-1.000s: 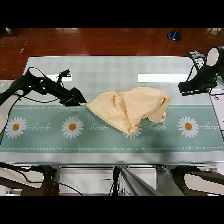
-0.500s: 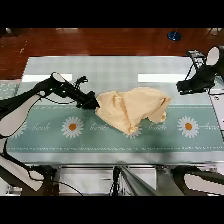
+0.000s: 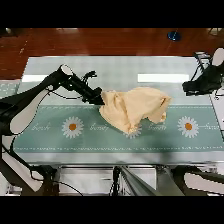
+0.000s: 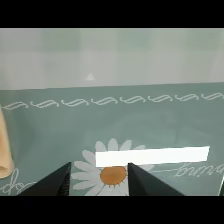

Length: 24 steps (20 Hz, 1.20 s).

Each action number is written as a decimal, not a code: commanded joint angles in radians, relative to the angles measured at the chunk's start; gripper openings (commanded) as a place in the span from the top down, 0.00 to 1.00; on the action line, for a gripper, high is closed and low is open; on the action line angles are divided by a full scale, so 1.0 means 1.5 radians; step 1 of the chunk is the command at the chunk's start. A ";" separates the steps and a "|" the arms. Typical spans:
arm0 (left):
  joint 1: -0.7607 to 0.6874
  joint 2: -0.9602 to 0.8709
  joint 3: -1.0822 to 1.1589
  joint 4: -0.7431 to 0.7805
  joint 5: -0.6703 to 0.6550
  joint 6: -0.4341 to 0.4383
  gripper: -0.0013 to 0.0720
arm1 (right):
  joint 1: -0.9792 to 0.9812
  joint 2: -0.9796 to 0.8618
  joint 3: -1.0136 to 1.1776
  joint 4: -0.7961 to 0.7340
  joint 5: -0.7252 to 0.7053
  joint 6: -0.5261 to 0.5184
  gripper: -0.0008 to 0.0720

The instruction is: Fold the shirts.

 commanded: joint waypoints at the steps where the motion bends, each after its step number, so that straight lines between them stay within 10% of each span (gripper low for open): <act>1: 0.004 0.008 0.019 -0.002 -0.031 0.015 0.94 | -0.088 0.000 -0.037 0.186 -0.001 -0.070 0.16; 9: 0.004 0.011 0.020 -0.002 -0.063 0.019 0.94 | -0.144 0.000 -0.243 0.641 -0.017 -0.401 0.16; 14: 0.004 0.012 0.020 -0.002 -0.072 0.019 0.94 | -0.098 0.000 -0.258 0.676 -0.126 -0.415 0.19; 17: 0.004 0.015 0.020 -0.002 -0.083 0.020 0.94 | -0.041 0.000 -0.258 0.649 -0.244 -0.357 0.96; 24: 0.085 0.164 0.129 -0.002 -0.077 0.045 0.94 | -0.076 0.135 -0.154 0.636 -0.134 -0.342 0.96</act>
